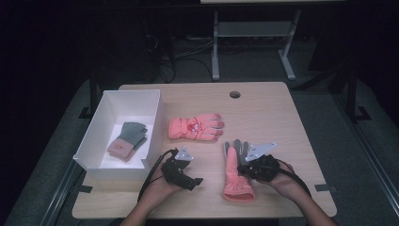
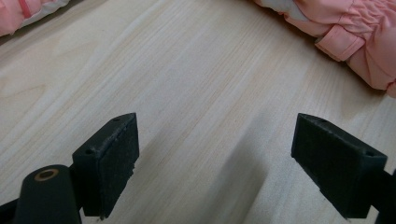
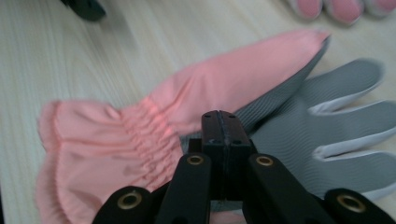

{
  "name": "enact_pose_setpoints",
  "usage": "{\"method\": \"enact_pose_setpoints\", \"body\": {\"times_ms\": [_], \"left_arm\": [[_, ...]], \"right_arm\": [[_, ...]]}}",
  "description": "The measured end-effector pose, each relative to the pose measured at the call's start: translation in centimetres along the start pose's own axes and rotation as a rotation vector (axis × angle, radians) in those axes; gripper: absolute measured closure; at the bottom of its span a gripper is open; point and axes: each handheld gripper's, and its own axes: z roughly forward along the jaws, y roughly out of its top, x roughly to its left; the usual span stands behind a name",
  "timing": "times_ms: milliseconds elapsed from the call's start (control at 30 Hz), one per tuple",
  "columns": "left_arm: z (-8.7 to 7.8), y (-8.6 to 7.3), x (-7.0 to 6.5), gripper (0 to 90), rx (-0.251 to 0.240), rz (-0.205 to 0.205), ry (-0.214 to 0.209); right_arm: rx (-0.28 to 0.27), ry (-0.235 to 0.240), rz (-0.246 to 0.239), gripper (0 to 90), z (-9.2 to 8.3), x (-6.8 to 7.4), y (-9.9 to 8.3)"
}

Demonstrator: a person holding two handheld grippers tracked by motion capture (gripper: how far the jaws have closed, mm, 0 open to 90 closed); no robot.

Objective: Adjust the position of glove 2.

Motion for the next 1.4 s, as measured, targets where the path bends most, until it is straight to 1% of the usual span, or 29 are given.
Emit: {"method": "enact_pose_setpoints", "body": {"times_ms": [33, 67, 100, 167, 200, 233, 267, 333, 400, 467, 533, 800, 933, 1000, 1067, 1133, 1233, 1267, 1300, 1333, 1367, 1400], "left_arm": [[0.0, 0.0, 0.0, 14.8, 0.0, 0.001, -0.001], [0.0, 0.0, 0.0, 14.8, -0.001, 0.001, -0.001], [-0.1, 0.0, 0.0, 14.8, 0.0, 0.001, 0.001], [0.0, 0.0, 0.1, 14.8, -0.005, 0.001, 0.002], [0.0, 0.0, 0.2, 14.8, -0.004, 0.005, 0.003], [0.0, 0.0, 0.2, 14.8, -0.002, 0.004, 0.004], [0.0, 0.0, 0.2, 14.8, -0.001, 0.005, 0.005], [0.0, 0.0, 0.1, 14.8, 0.002, 0.002, 0.002], [0.0, 0.0, 0.1, 14.8, 0.002, 0.008, 0.002], [0.1, 0.0, 0.1, 14.8, 0.002, 0.0, -0.001], [0.0, 0.0, 0.2, 14.8, 0.003, 0.009, 0.001], [0.0, -0.1, 0.2, 14.8, 0.0, -0.012, -0.003], [0.0, -0.1, 0.2, 14.8, 0.001, -0.013, 0.001], [0.0, -0.1, 0.2, 14.8, 0.003, -0.012, 0.001], [0.0, -0.1, 0.2, 14.8, 0.004, -0.012, 0.001], [0.0, -0.1, 0.3, 14.8, 0.004, -0.013, 0.003], [0.1, -0.1, 0.3, 14.8, 0.013, -0.016, 0.003], [0.0, -0.1, 0.3, 14.8, 0.014, -0.014, 0.005], [-0.1, 0.0, 0.4, 15.6, 0.018, -0.011, -0.003], [-0.2, 0.1, 0.4, 19.0, 0.009, -0.016, -0.012], [-0.3, 0.2, 0.4, 21.4, -0.005, -0.026, -0.012], [-0.4, 0.3, 0.5, 23.0, -0.003, -0.026, -0.006]], "right_arm": [[-0.021, -0.006, 0.005, 89.9, -0.4, -0.1, 0.1], [-0.046, -0.023, 0.017, 89.9, -1.0, -0.5, 0.1], [-0.059, -0.033, 0.026, 90.0, -1.2, -0.8, 0.1], [-0.068, -0.064, 0.051, 90.0, -1.6, -1.9, -0.2], [-0.073, -0.081, 0.067, 90.0, -1.7, -2.6, -0.4], [-0.079, -0.089, 0.081, 90.0, -1.6, -3.0, -0.6], [-0.076, -0.094, 0.095, 90.0, -1.5, -3.6, -0.7], [-0.067, -0.102, 0.104, 90.0, -1.2, -4.4, -0.8], [-0.05, -0.102, 0.118, 90.0, -0.8, -4.7, -1.0], [-0.025, -0.098, 0.119, 90.0, -0.4, -4.8, -1.4], [-0.001, -0.092, 0.117, 90.0, -0.2, -4.7, -1.7], [0.018, -0.063, 0.127, 90.0, -1.2, -3.2, -2.8], [0.021, -0.051, 0.116, 90.0, -1.7, -2.2, -3.3], [0.021, -0.038, 0.114, 90.0, -1.8, -1.8, -3.4], [0.028, -0.032, 0.096, 90.0, -1.8, -1.3, -3.5], [0.032, -0.02, 0.089, 90.0, -1.8, -0.6, -3.6], [0.029, -0.014, 0.08, 89.8, -2.0, -0.1, -3.6], [0.022, -0.022, 0.077, 88.9, -2.1, -0.2, -3.6], [0.013, -0.025, 0.089, 87.3, -2.2, -0.3, -3.6], [-0.001, -0.026, 0.095, 84.5, -2.3, -0.5, -3.6], [-0.01, -0.03, 0.11, 78.8, -2.5, -0.6, -3.7], [-0.02, -0.046, 0.123, 70.1, -2.7, -0.8, -3.8]]}}
